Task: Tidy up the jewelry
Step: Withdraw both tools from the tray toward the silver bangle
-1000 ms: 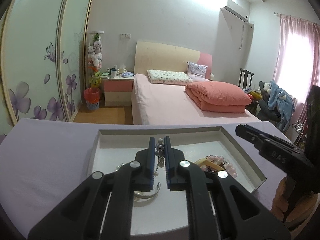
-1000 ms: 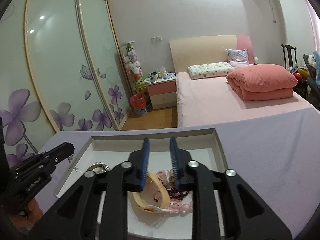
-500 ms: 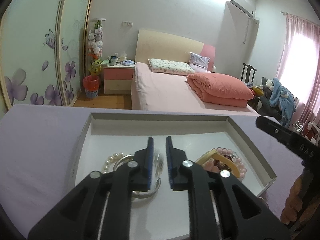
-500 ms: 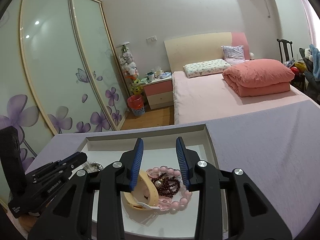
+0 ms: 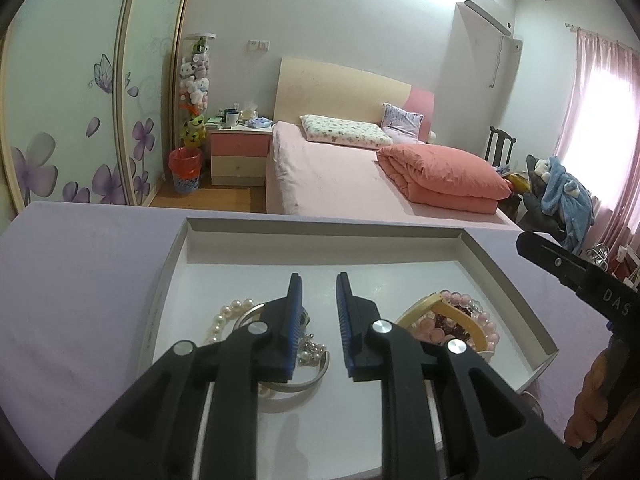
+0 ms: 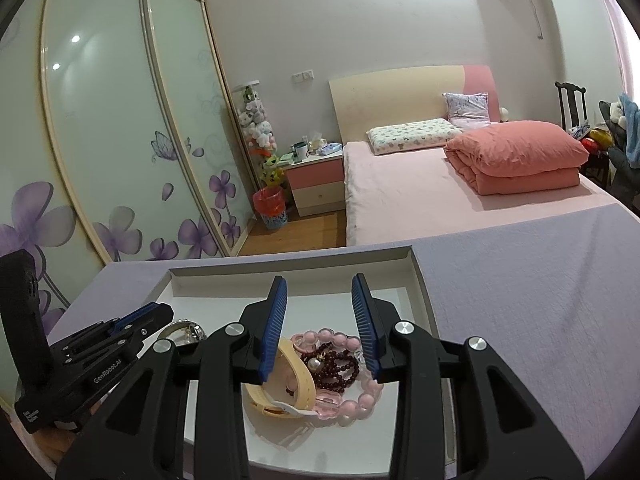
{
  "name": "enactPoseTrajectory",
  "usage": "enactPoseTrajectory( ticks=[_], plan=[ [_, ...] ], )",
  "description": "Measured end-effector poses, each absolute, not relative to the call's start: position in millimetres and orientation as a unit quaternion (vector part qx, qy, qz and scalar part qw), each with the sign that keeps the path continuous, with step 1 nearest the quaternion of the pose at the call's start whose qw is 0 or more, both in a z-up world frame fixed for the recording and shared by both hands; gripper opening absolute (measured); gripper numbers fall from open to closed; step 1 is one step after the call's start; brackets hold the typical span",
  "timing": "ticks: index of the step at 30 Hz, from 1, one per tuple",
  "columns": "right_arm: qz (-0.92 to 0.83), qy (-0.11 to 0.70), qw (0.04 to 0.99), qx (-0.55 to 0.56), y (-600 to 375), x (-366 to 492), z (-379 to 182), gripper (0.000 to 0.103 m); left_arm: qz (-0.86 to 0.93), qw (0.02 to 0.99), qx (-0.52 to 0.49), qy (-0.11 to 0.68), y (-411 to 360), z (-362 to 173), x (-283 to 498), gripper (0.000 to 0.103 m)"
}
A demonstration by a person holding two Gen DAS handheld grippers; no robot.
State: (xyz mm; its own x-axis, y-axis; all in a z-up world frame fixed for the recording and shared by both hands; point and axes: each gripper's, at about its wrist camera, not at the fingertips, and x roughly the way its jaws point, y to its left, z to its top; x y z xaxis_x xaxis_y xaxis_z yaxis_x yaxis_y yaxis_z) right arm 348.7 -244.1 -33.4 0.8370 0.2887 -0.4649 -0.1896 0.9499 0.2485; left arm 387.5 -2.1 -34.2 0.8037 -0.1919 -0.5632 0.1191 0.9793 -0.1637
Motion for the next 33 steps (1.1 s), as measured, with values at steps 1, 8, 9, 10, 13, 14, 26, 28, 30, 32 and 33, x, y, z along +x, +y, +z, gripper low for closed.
enactPoseTrajectory(
  ticks=[1, 8, 9, 10, 13, 14, 26, 28, 30, 32, 33],
  plan=[
    [0.124, 0.257, 0.954, 0.095, -244, 348, -33, 0.035, -0.082, 0.947, -0.061, 0.304, -2, -32, 386, 0.019],
    [0.117, 0.273, 0.952, 0.071, -246, 321, -31, 0.046, -0.102, 0.947, -0.055, 0.301, -11, -16, 347, 0.037],
    [0.114, 0.275, 0.953, 0.064, -246, 316, -31, 0.047, -0.108, 0.946, -0.053, 0.302, -15, -15, 338, 0.039],
    [0.114, 0.277, 0.952, 0.057, -248, 308, -32, 0.048, -0.111, 0.945, -0.051, 0.304, -17, -15, 333, 0.041],
    [0.111, 0.283, 0.951, 0.046, -257, 282, -36, 0.054, -0.126, 0.940, -0.047, 0.314, -31, -16, 309, 0.046],
    [0.109, 0.285, 0.951, 0.045, -261, 271, -38, 0.055, -0.132, 0.938, -0.047, 0.318, -38, -17, 300, 0.048],
    [0.064, 0.318, 0.945, 0.045, -312, 182, -65, 0.063, -0.161, 0.912, -0.023, 0.376, -105, -45, 246, 0.055],
    [0.059, 0.323, 0.943, 0.053, -319, 179, -68, 0.063, -0.159, 0.908, -0.009, 0.389, -120, -52, 245, 0.055],
    [0.053, 0.325, 0.942, 0.065, -329, 174, -71, 0.063, -0.154, 0.903, 0.004, 0.401, -130, -61, 248, 0.053],
    [0.049, 0.324, 0.942, 0.075, -334, 172, -70, 0.063, -0.154, 0.894, 0.004, 0.420, -137, -68, 253, 0.048],
    [0.048, 0.323, 0.942, 0.079, -337, 171, -70, 0.063, -0.154, 0.892, 0.002, 0.425, -139, -70, 255, 0.046]
  ],
)
